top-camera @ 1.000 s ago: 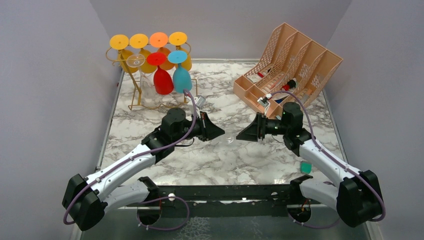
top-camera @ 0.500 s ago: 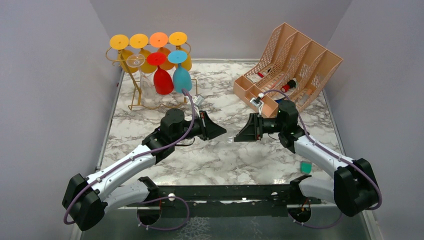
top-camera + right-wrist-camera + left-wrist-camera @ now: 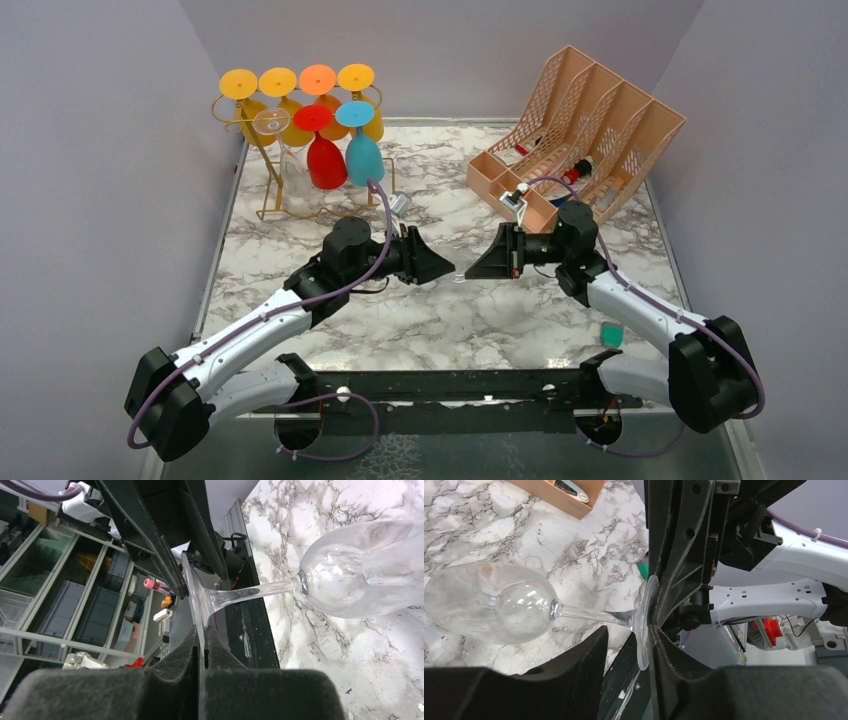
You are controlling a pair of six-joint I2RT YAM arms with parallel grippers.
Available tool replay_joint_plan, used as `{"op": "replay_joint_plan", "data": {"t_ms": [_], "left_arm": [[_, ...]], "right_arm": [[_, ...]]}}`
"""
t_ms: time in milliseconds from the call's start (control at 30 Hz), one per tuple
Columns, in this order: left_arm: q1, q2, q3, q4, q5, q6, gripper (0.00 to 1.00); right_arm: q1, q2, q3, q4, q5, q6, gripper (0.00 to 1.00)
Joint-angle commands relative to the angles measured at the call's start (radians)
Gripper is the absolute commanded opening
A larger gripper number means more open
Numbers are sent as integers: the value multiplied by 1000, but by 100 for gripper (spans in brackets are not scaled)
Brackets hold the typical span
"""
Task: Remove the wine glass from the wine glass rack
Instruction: Place the wine glass at the center of the board.
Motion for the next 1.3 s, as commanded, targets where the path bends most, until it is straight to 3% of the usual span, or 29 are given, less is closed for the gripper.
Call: {"op": "replay_joint_plan", "data": {"t_ms": [0, 500, 767, 833, 1000, 1133, 1267], "left_arm": [[-6, 0, 34, -45, 53, 28, 41], [-17, 76, 45, 25, 169, -11, 27], [-21, 84, 37, 48, 172, 7, 0], [-22, 85, 39, 45, 197, 39, 0], [-23, 38, 32, -17, 207, 183, 0], [-23, -45, -26, -45, 198, 318, 0], [-22, -150, -108, -11, 204, 429, 0]], "right_arm": [[8, -48, 37, -20, 40, -62, 1], [16, -68, 52, -64, 25, -111, 1], [23, -71, 61, -71, -10, -128, 1], [23, -75, 65, -83, -2, -139, 6], [23, -112, 116, -262, 95, -245, 40], [23, -168, 158, -428, 280, -321, 49], [22, -213, 191, -533, 449, -369, 51]]}}
